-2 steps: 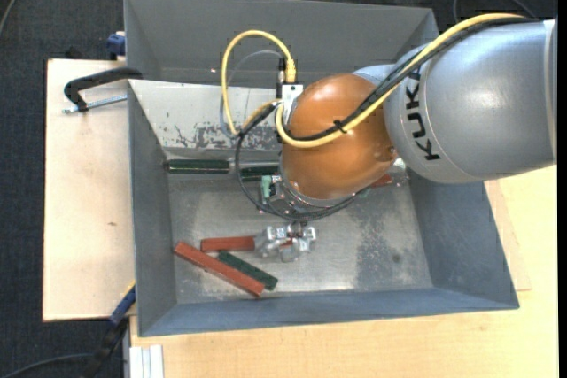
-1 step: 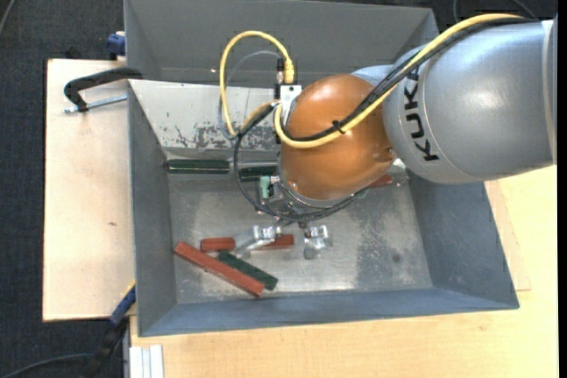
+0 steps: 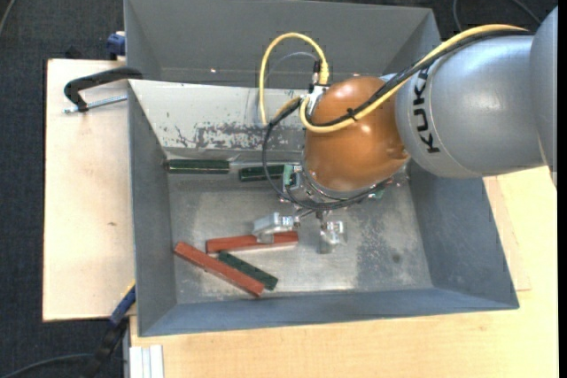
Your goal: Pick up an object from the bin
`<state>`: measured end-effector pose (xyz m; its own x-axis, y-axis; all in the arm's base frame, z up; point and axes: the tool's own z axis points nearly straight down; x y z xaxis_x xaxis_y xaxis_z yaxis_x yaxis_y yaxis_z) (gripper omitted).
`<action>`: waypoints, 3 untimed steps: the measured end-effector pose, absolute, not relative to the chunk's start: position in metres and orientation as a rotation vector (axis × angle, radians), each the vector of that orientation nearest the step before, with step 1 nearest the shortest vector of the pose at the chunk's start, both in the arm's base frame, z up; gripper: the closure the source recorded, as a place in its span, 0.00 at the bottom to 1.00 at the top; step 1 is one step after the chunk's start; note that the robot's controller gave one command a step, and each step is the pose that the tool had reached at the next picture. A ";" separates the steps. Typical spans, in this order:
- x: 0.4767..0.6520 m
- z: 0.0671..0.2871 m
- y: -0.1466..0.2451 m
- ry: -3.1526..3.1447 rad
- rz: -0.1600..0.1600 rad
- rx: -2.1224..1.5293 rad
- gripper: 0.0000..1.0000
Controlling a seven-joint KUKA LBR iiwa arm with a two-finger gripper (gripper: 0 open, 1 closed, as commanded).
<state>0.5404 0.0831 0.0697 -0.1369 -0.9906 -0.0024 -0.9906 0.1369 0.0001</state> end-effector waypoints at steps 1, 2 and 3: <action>0.599 0.072 0.096 2.449 -0.003 -1.950 0.00; 0.604 0.071 0.127 2.386 0.000 -2.030 0.00; 0.604 0.072 0.125 2.390 0.001 -2.028 1.00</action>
Offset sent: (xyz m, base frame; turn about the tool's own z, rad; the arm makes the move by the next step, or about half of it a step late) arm 0.0560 0.0114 0.0003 0.0850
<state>0.6036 0.1254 0.0715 -0.1628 -0.9867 -0.0057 -0.9867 0.1628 -0.0041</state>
